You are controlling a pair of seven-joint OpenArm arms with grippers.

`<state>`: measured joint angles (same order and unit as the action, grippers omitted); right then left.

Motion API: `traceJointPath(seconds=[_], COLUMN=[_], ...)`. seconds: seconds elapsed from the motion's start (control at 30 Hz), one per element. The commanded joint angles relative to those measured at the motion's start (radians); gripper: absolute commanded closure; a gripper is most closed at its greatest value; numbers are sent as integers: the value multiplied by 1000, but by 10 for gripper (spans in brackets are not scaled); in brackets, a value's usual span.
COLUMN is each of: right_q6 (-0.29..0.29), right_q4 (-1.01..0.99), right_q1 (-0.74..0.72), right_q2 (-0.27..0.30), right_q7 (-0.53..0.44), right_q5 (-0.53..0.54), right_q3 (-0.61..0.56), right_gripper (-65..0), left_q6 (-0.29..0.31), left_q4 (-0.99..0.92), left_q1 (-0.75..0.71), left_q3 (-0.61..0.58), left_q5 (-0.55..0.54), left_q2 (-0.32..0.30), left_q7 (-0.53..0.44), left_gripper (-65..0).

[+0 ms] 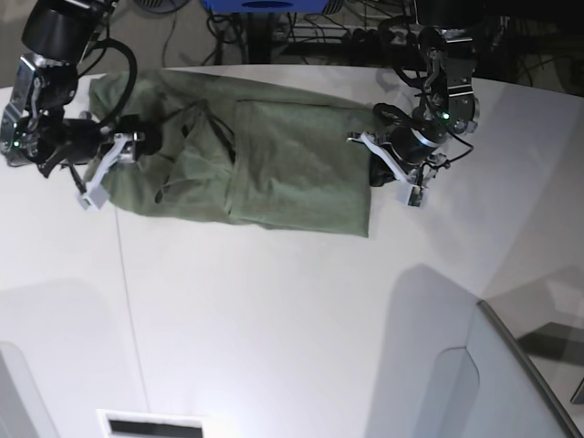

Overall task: Layout the t-shirt on the table in an organized manner, then fold the t-shirt properly
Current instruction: 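Grasp both ends of the folded green shirt with both grippers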

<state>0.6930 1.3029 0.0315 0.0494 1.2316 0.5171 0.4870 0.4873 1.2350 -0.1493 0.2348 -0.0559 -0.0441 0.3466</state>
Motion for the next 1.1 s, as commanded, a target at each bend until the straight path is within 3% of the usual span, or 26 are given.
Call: traceJointPath(seconds=[0.0, 0.33, 0.63, 0.8, 1.07], right_q6=[5, 5, 5, 5, 5], right_q4=[13, 24, 275, 298, 301], right_q1=[-18, -54, -60, -61, -60], right_q2=[16, 17, -36, -73, -122], right_q7=[-5, -29, 165, 165, 165], right_q5=[16, 15, 11, 15, 16], right_q3=[5, -6, -4, -12, -129], right_gripper=[-357, -23, -9, -9, -9], left_q6=[3, 3, 3, 1, 1], left_q4=[-5, -13, -7, -7, -19], left_q1=[-13, -14, -9, -2, 21], left_q3=[-2, -13, -91, -173, -298], left_q5=[35, 41, 44, 35, 43], left_q2=[0, 17, 45, 51, 65], left_q7=[73, 73, 73, 73, 73], left_gripper=[0, 0, 0, 0, 0])
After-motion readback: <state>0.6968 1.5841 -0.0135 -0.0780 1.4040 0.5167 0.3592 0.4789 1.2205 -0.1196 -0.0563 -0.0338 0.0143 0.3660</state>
